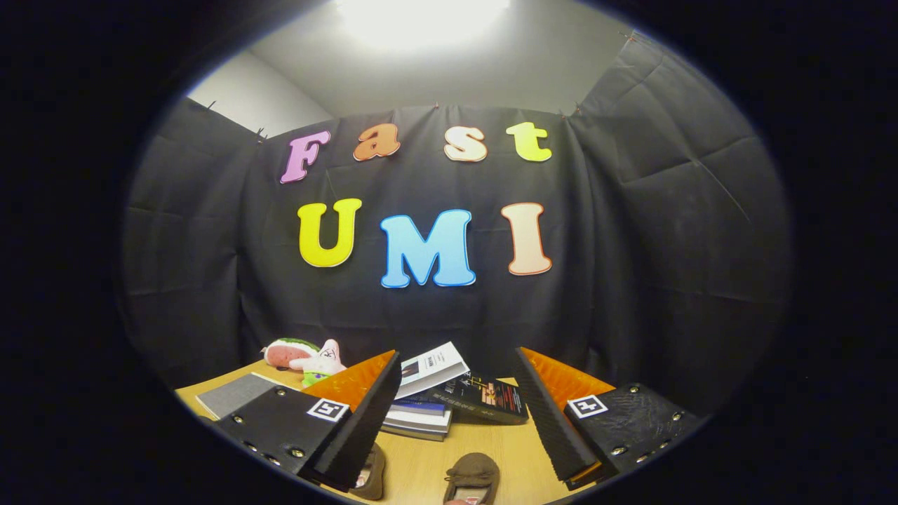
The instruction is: Open the storage box then place both shoes into the box .Put the left shoe in first, then the right shoe, with the right side of both shoes facing outward in a uniform manner.
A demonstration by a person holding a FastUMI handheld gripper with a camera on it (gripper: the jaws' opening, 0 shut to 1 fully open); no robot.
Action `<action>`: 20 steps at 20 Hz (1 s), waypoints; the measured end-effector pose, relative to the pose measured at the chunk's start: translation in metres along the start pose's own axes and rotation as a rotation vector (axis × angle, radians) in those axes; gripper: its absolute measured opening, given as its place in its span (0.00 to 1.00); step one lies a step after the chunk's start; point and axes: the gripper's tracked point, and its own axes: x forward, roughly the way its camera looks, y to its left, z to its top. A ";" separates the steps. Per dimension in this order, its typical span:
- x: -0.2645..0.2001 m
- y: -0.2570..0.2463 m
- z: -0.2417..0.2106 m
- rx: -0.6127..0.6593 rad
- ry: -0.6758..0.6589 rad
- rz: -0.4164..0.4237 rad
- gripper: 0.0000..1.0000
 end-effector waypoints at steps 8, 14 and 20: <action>0.027 0.068 -0.078 0.220 0.232 0.292 0.98; 0.036 0.127 -0.138 0.522 0.495 0.550 0.97; 0.042 0.166 -0.185 0.696 0.703 0.665 0.97</action>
